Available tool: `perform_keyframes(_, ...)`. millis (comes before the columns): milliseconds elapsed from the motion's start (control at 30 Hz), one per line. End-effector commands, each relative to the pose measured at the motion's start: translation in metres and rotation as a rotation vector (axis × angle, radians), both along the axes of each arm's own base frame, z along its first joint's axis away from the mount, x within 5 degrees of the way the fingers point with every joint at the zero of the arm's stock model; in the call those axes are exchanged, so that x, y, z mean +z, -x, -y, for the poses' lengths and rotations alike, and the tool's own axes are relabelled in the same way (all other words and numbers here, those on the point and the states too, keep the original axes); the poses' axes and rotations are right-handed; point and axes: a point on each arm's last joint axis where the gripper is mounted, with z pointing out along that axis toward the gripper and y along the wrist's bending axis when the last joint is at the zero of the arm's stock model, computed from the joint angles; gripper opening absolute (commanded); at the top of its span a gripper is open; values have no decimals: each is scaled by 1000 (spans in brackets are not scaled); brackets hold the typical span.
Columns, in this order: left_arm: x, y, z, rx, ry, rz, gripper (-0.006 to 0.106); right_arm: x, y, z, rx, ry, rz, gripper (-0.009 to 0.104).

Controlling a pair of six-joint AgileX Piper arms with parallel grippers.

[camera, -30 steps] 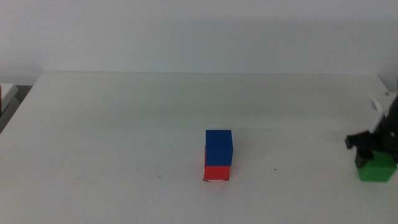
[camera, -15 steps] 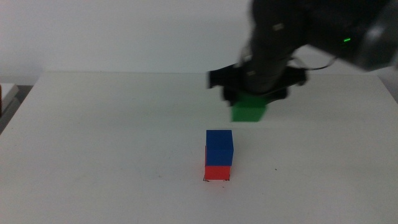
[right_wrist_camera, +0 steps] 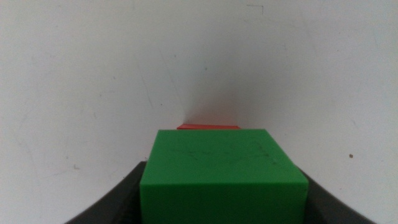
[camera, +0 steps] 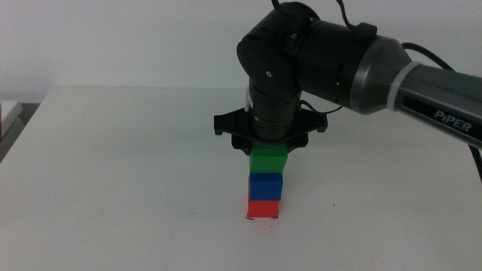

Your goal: Stack red cubes first, then green, then blue cubes in a specific spot.

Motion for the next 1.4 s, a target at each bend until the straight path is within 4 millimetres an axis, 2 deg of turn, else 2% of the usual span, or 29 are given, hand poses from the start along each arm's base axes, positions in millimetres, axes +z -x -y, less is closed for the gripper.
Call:
perform_keyframes(0,1,0,0,-3,11,10,94,1,-2,1,-6,16,13,8)
perform_keyframes(233,1,0,0,-3,11,10,94,-13,-5,-3,-7,34,-12,10)
perform_keyframes(400,1,0,0,-3,11,10,94,-20,-7,-5,-7,46,-25,20)
perform_keyframes(500,1,0,0,-3,11,10,94,-20,-7,-5,-7,46,-25,36)
perform_keyframes(633,1,0,0,-3,11,10,94,-20,-7,-5,-6,48,-24,72)
perform_keyframes(733,1,0,0,-3,11,10,94,-16,-5,-4,-7,34,-23,92)
perform_keyframes(800,1,0,0,-3,11,10,94,-2,-2,-1,-6,9,-1,93)
perform_keyframes(867,1,0,0,-3,11,10,94,21,5,8,24,-7,44,93)
perform_keyframes(967,1,0,0,-3,11,10,94,65,27,43,45,-38,112,93)
perform_keyframes(1067,1,0,0,-3,11,10,94,100,57,98,24,-91,194,93)
perform_keyframes(1233,1,0,0,-3,11,10,94,111,103,182,79,-178,387,93)
perform_keyframes(1367,1,0,0,-3,11,10,94,103,136,229,141,-221,601,93)
